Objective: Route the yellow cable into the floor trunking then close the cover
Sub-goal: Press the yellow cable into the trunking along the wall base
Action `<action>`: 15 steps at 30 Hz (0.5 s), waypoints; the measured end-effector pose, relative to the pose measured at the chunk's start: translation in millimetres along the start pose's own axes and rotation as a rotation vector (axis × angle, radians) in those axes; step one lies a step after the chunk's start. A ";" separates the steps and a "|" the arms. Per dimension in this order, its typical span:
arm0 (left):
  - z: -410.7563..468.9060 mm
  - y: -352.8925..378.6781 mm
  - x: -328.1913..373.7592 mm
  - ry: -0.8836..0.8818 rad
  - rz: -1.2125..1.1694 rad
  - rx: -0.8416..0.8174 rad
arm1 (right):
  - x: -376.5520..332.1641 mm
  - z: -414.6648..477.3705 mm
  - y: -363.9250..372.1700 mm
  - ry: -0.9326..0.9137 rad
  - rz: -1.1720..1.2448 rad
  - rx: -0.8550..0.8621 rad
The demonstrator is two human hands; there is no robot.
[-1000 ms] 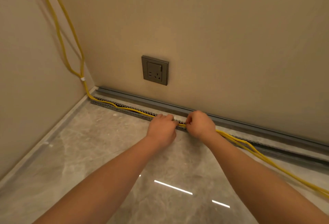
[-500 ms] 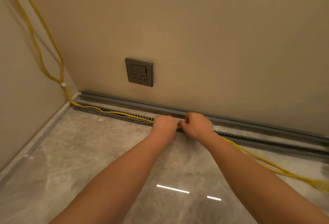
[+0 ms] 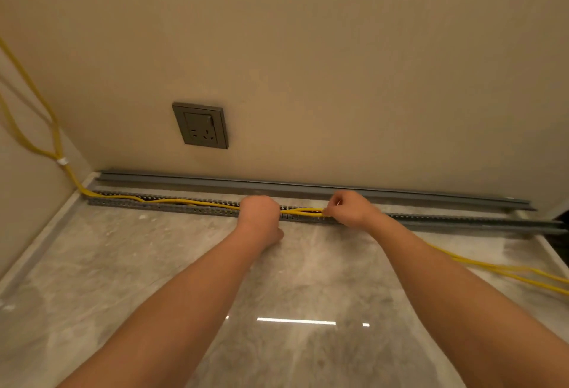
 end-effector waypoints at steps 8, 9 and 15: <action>-1.7 -1.3 -3.9 -0.031 -0.038 0.010 | -10.1 -0.2 -9.3 -0.048 -0.192 0.137; -1.1 -1.5 -6.3 -0.039 -0.058 0.022 | -14.6 0.6 -9.5 -0.051 -0.297 0.143; -3.0 -7.0 -1.2 0.039 -0.198 0.160 | -21.3 6.2 1.7 -0.072 -0.521 0.110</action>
Point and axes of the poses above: each hand's wrist, its own z-axis towards the middle knuckle, its own y-axis out of the palm, x = y × z, the point moved 6 cm from there along z, towards the middle knuckle, and after that the axes turned 14 degrees about -y, right-handed, at the moved point
